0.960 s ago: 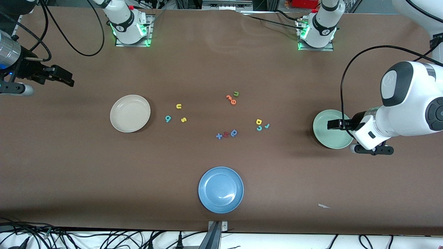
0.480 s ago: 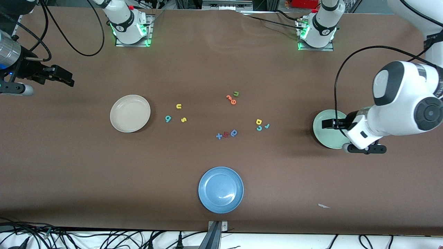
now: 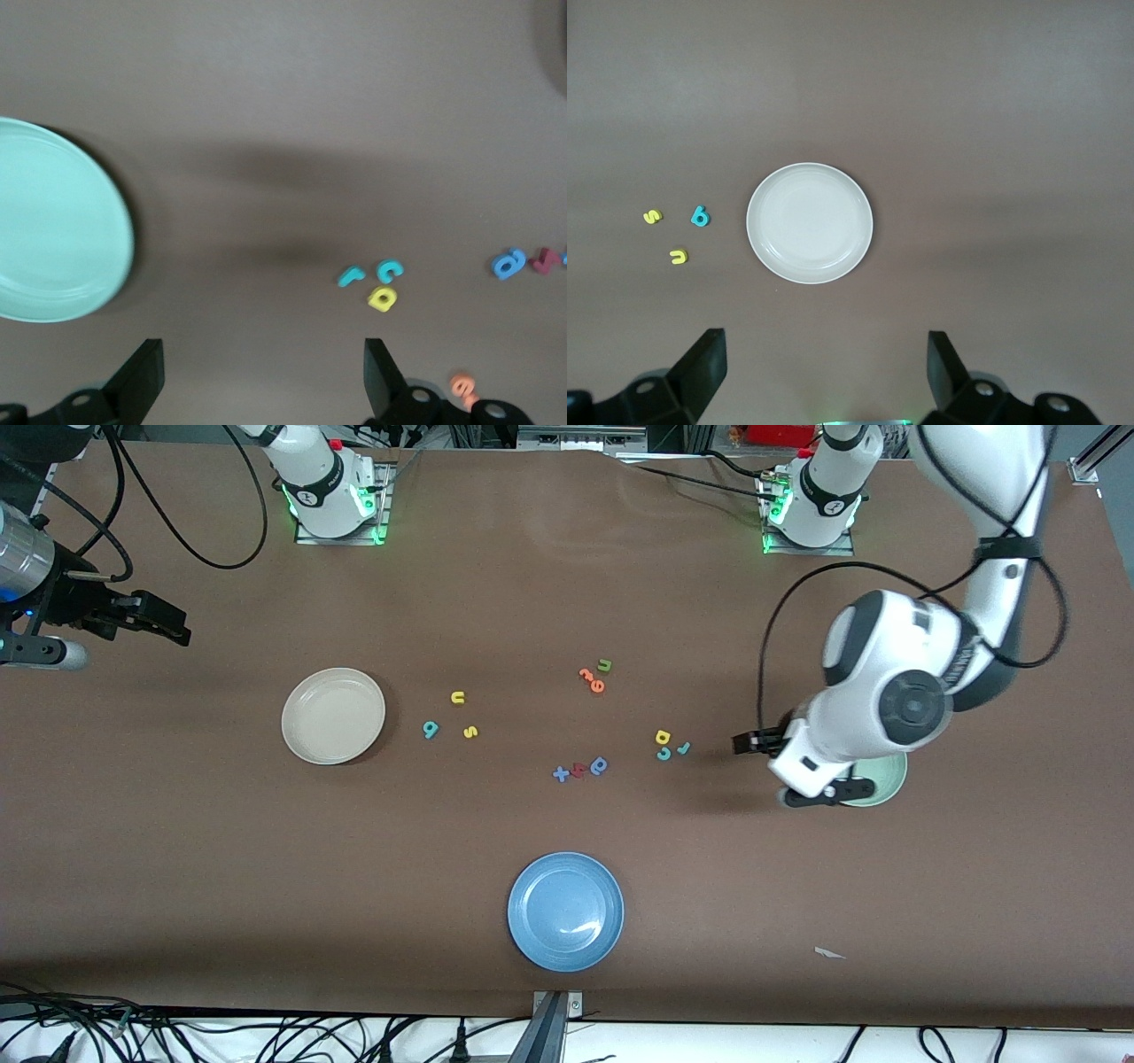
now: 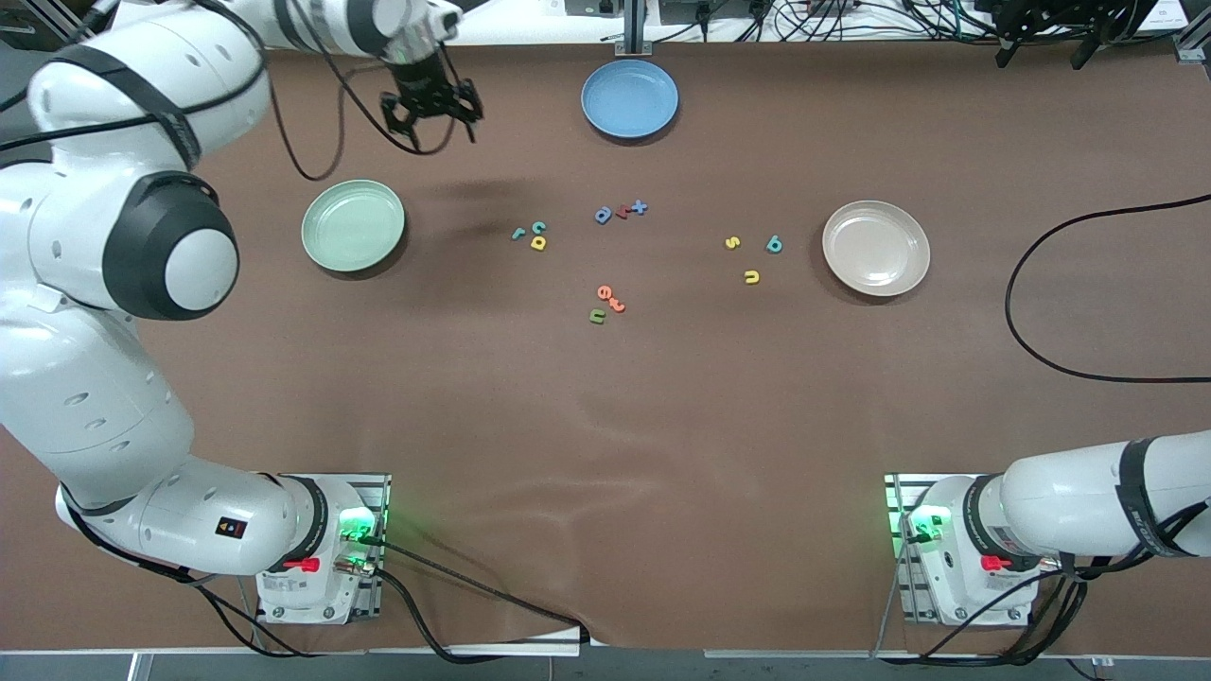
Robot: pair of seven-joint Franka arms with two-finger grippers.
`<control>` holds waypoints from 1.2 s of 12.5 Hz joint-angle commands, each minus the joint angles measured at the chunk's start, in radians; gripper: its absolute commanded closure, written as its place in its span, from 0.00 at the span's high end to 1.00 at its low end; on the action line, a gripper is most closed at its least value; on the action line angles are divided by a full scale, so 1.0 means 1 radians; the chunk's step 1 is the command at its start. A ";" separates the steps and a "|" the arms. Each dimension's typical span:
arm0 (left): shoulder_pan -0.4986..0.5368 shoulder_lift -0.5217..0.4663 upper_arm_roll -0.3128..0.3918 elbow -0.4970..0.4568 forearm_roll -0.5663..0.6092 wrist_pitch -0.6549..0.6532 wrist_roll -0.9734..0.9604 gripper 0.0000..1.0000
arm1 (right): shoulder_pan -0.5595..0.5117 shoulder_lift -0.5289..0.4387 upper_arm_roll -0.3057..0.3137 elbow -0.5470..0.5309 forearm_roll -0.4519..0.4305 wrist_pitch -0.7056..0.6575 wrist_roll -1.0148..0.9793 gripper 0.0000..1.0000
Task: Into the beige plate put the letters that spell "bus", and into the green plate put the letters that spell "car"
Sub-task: 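Move the left gripper from the green plate toward the letters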
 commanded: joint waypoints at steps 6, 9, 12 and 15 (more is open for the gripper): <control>-0.182 0.173 0.012 -0.052 -0.002 0.235 -0.300 0.99 | -0.003 0.001 0.001 0.037 0.001 -0.067 0.009 1.00; -0.199 0.219 0.012 -0.069 -0.002 0.330 -0.321 0.99 | -0.003 0.032 0.001 0.045 0.084 0.005 0.033 1.00; -0.207 0.225 0.012 -0.113 -0.002 0.381 -0.321 0.98 | 0.042 0.078 0.012 0.049 0.077 0.054 0.037 1.00; -0.217 0.222 0.004 -0.140 -0.005 0.389 -0.326 0.89 | 0.181 0.145 0.012 0.049 -0.042 0.087 0.041 1.00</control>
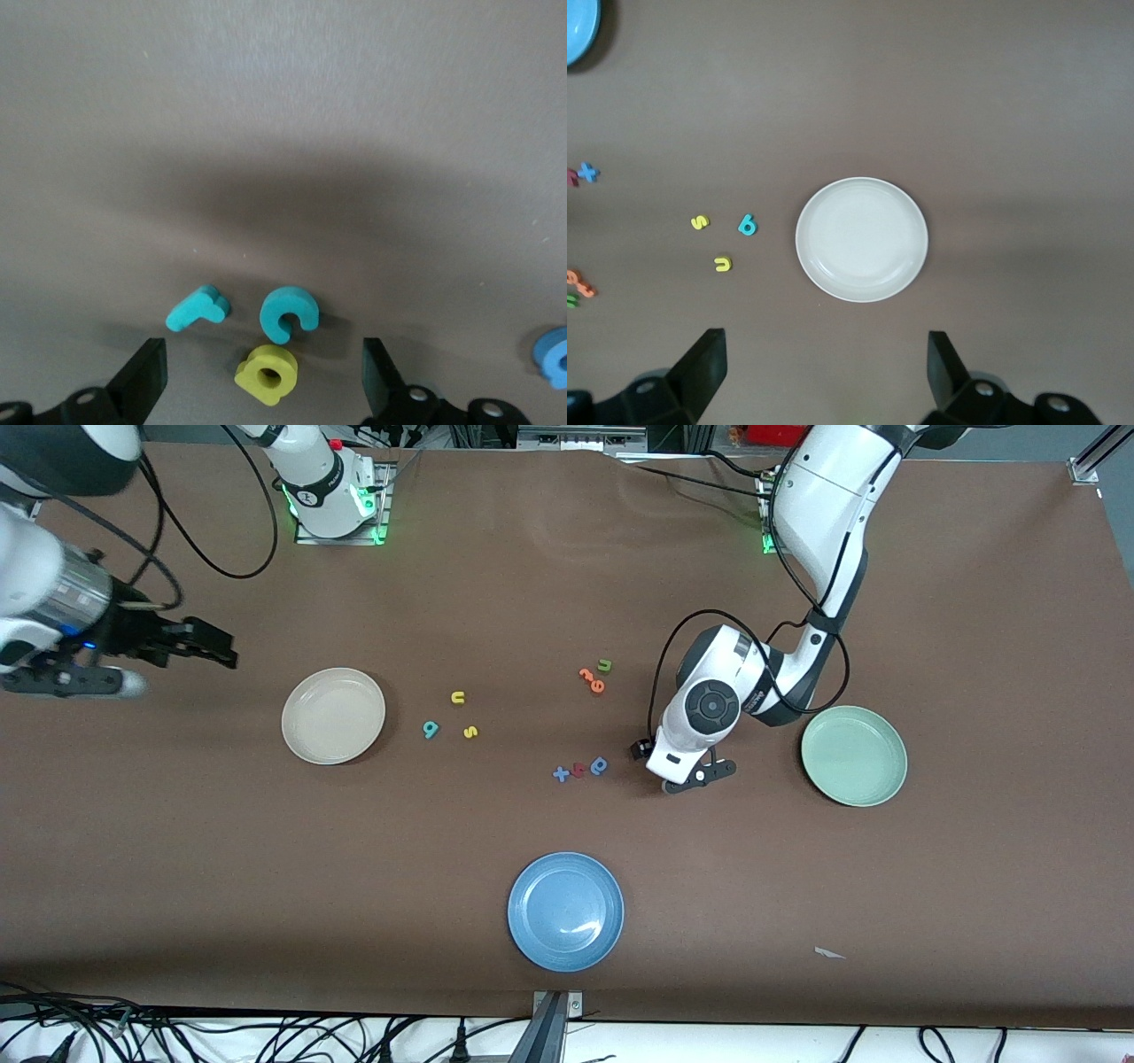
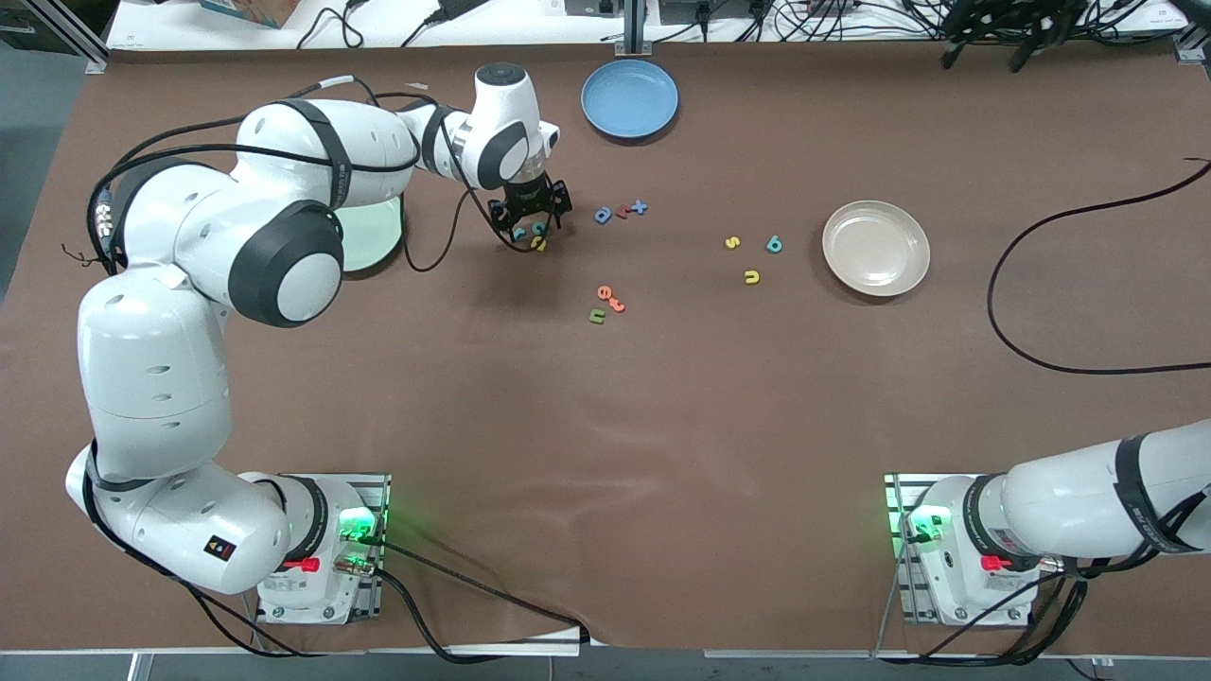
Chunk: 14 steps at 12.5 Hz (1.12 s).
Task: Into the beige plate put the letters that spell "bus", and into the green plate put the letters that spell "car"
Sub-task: 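Move the left gripper from the green plate toward the letters, then grasp the yellow letter a with the left gripper while the right gripper reaches letters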
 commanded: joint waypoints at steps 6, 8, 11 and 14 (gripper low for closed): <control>-0.019 -0.017 -0.002 -0.043 -0.028 0.003 -0.038 0.62 | 0.283 0.282 0.001 0.003 -0.088 0.188 0.172 1.00; -0.019 -0.017 -0.001 -0.050 -0.028 0.003 -0.045 0.62 | 0.355 0.327 -0.001 -0.023 -0.089 0.270 0.278 1.00; -0.021 -0.017 -0.001 -0.052 -0.028 0.003 -0.054 0.48 | 0.360 0.405 0.001 -0.086 -0.088 0.451 0.337 0.99; -0.017 -0.017 -0.001 -0.052 -0.026 0.003 -0.053 0.30 | 0.361 0.476 0.033 -0.100 -0.073 0.564 0.395 0.77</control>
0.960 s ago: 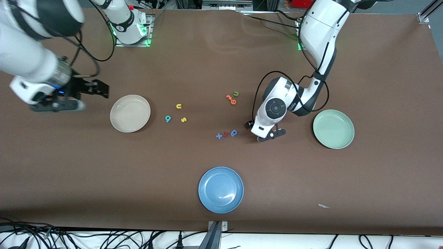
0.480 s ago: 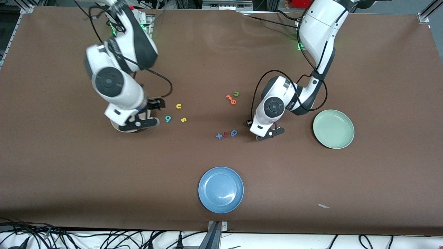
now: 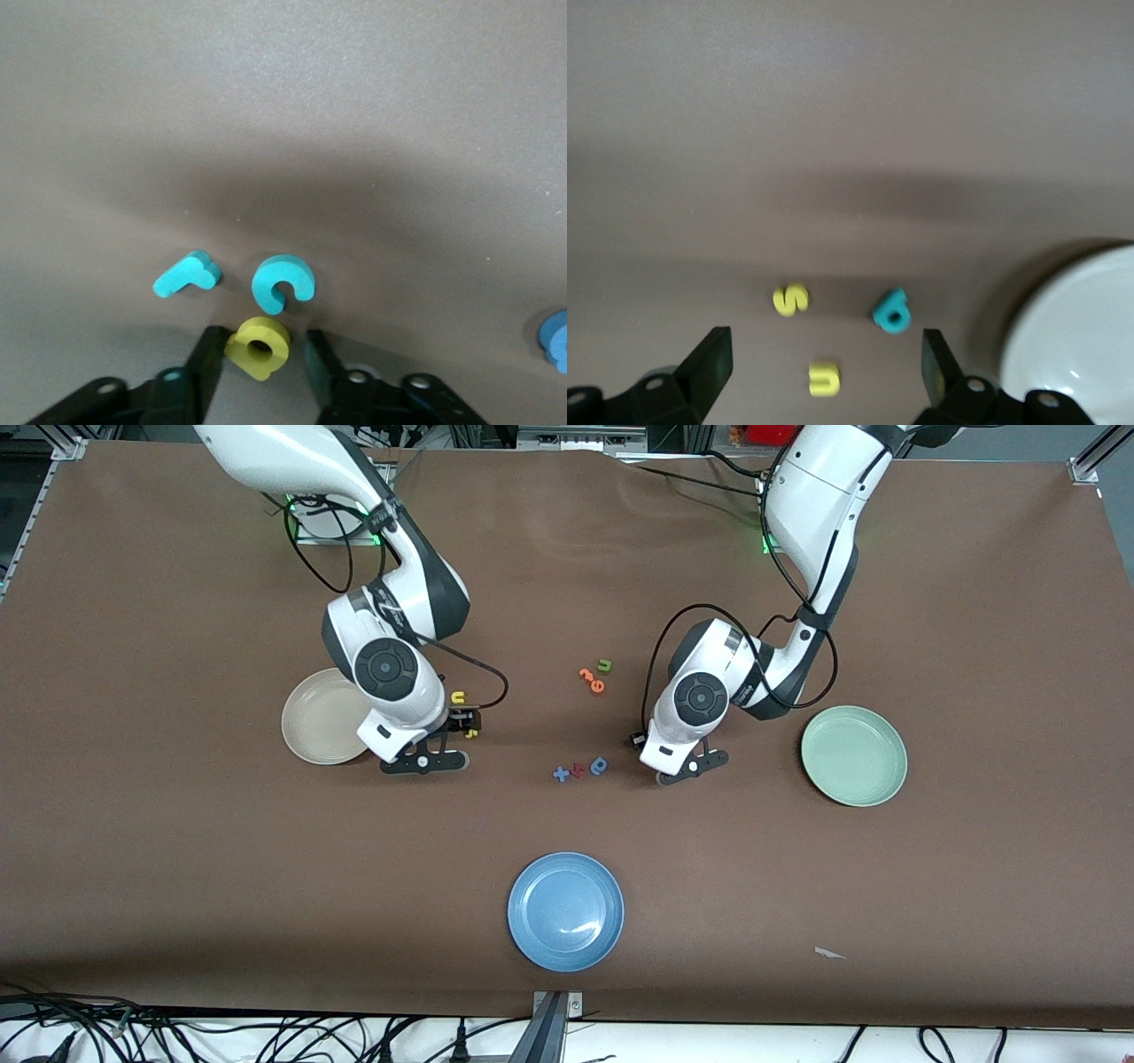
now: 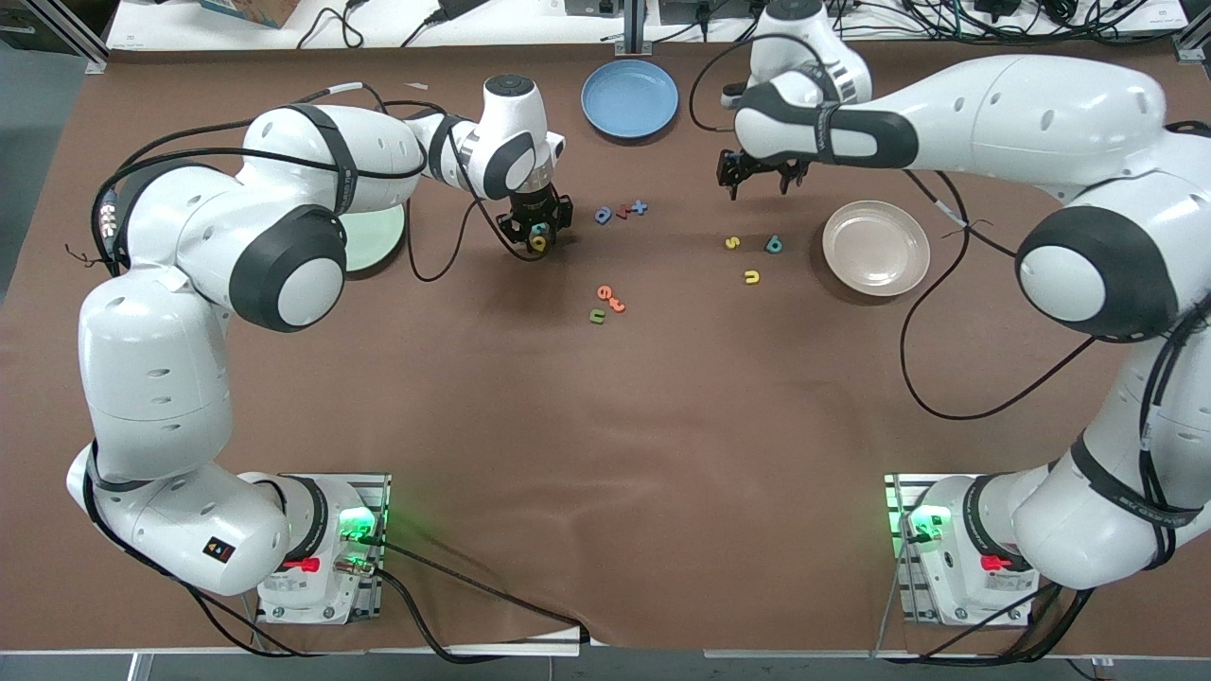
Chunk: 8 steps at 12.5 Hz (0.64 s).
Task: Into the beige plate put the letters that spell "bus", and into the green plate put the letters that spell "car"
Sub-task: 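Grasp the yellow letter a with the left gripper while the right gripper reaches letters, then drop the yellow a in the green plate while the right gripper grasps yellow s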
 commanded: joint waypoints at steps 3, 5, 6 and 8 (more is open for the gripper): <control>-0.001 -0.012 0.007 -0.037 -0.024 0.007 0.015 0.10 | -0.001 0.038 0.026 -0.069 -0.001 0.098 0.059 0.66; 0.006 -0.039 0.011 -0.027 -0.014 -0.027 0.020 0.08 | 0.010 0.044 0.033 -0.107 -0.001 0.143 0.059 0.66; 0.040 -0.082 0.010 -0.025 -0.012 -0.062 0.055 0.08 | 0.010 0.044 0.033 -0.118 -0.001 0.154 0.059 0.64; 0.115 -0.176 0.008 -0.022 -0.015 -0.189 0.163 0.08 | 0.012 0.048 0.035 -0.122 -0.001 0.158 0.059 0.62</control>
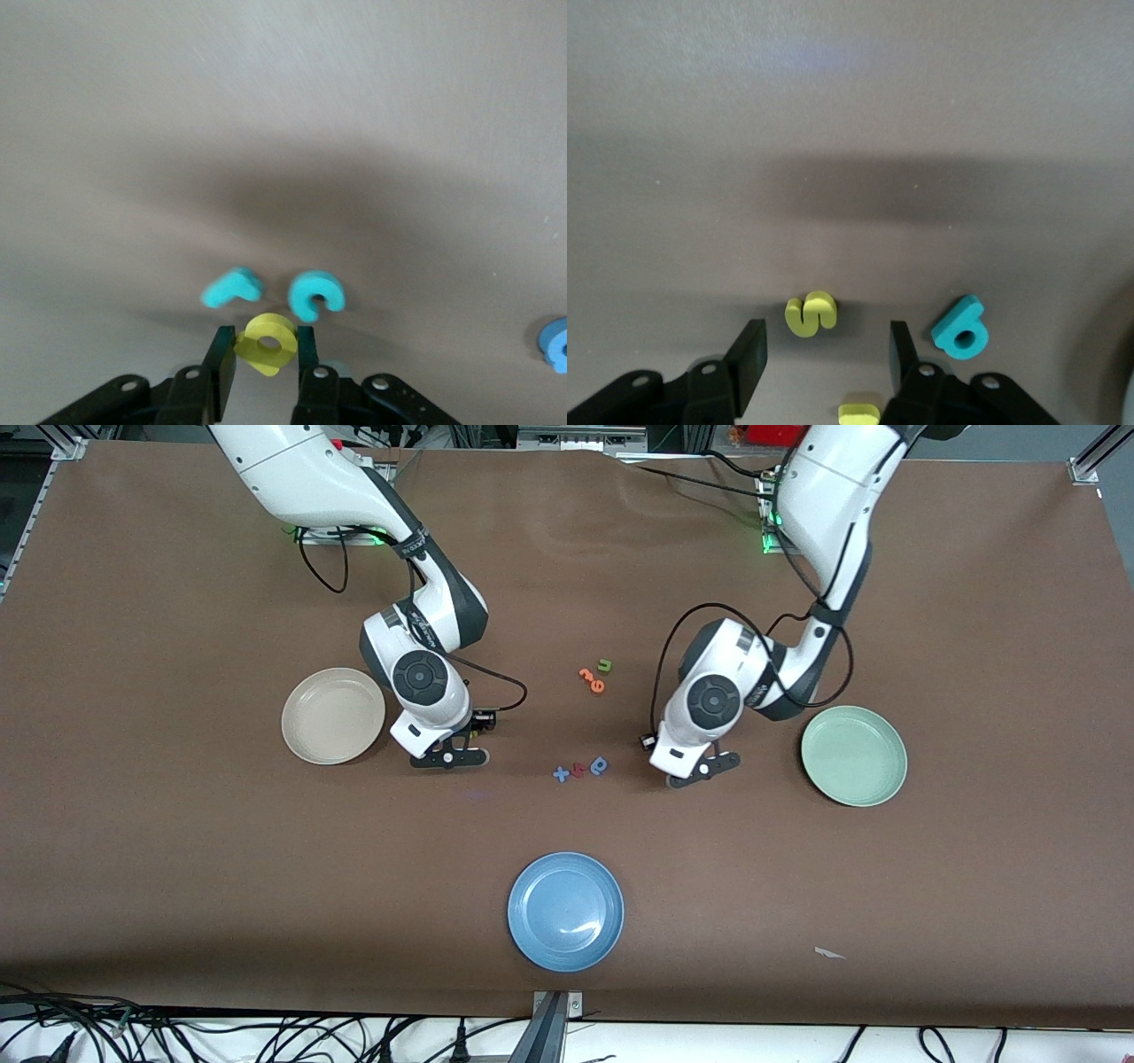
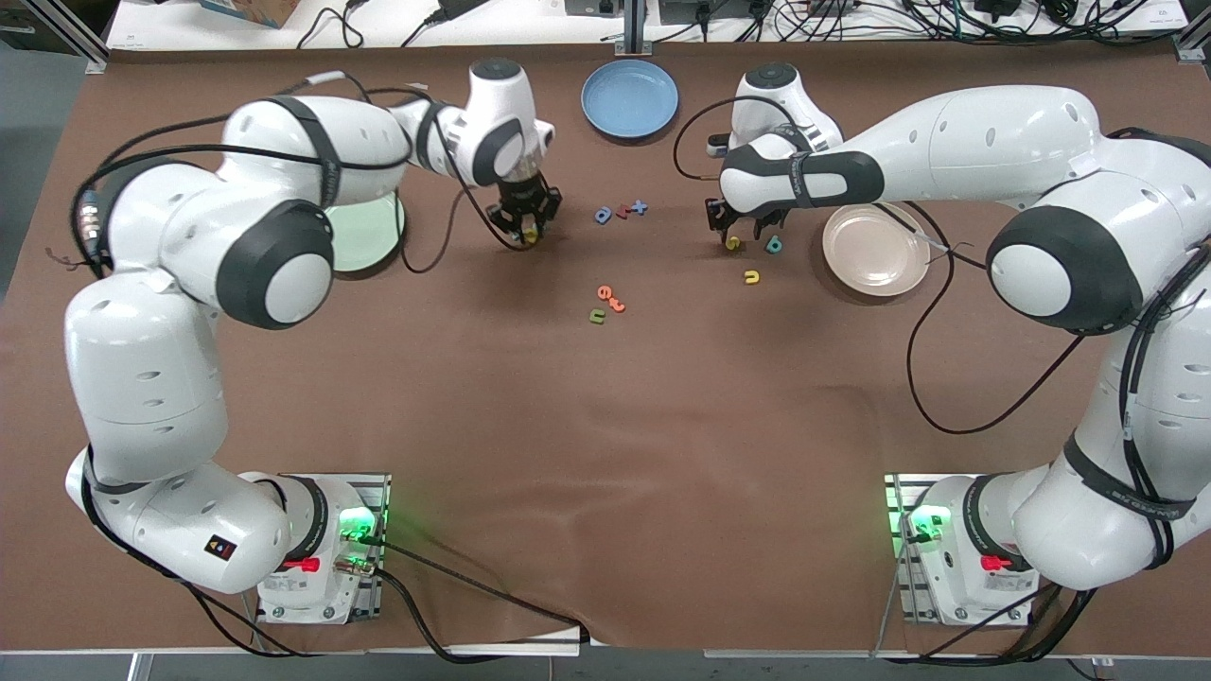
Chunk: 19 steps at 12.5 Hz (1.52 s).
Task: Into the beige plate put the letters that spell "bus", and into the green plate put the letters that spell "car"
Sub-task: 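Drop the yellow a in the green plate while the right gripper grasps yellow s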
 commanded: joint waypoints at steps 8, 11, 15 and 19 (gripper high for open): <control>0.432 -0.127 0.005 -0.034 0.179 -0.251 0.605 0.08 | 0.005 0.023 0.006 -0.023 -0.001 0.095 0.018 0.54; 0.495 -0.078 0.005 -0.034 0.183 -0.227 0.682 0.10 | 0.007 0.028 0.008 -0.023 -0.001 0.094 0.018 0.49; 0.500 -0.079 0.003 -0.028 0.181 -0.210 0.687 0.99 | 0.009 0.025 0.006 -0.036 -0.001 0.092 0.020 0.45; 0.484 -0.119 -0.037 0.004 0.100 -0.217 0.635 0.99 | 0.009 0.023 0.008 -0.038 -0.001 0.092 0.018 0.23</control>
